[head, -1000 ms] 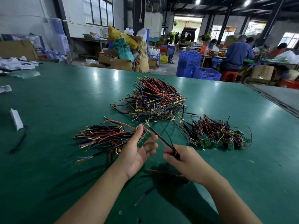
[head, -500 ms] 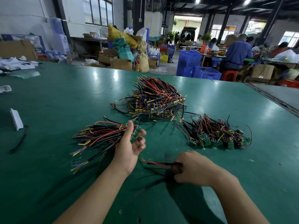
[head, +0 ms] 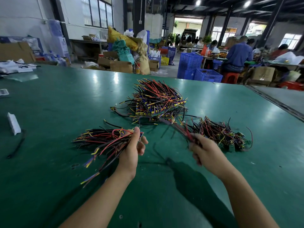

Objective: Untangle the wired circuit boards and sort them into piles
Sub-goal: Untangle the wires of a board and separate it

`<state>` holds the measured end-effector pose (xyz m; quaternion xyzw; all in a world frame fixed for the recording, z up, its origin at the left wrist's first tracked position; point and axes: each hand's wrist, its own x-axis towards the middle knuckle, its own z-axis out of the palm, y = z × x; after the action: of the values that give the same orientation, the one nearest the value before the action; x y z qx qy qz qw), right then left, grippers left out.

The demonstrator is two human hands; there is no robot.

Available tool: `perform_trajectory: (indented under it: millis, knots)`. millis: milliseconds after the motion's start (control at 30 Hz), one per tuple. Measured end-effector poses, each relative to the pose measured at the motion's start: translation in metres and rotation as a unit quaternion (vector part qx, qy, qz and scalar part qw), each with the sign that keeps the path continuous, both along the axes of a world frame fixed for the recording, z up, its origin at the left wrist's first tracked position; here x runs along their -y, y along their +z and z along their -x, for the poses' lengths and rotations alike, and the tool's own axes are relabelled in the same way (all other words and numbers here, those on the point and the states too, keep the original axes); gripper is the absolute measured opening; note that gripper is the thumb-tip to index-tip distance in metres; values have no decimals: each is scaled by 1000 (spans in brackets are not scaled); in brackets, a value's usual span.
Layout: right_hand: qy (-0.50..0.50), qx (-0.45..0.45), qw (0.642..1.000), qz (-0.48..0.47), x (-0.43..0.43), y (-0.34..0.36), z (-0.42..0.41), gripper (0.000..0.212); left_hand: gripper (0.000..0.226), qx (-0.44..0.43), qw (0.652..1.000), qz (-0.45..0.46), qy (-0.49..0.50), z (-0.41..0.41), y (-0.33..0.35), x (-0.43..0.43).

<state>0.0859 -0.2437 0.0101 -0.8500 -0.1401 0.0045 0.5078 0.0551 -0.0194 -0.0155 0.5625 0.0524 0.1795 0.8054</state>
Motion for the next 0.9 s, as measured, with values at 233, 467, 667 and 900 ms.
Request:
perform_trajectory:
  millis: [233,467,667,900]
  knots:
    - [-308,140,941,-6,13,19,-43,28,50,15,994,-107,-9,-7,-7,5]
    - [-299,33,907,294,-6,10,-76,49,63,-8,990,-136,-35,-13,-14,2]
    - [-264,70,803,530,-13,-6,-78,19,62,-19,988,-147,-42,-14,-16,1]
    - [-187,150,801,549,-23,-25,-80,54,61,-7,987,-153,-43,-13,-16,2]
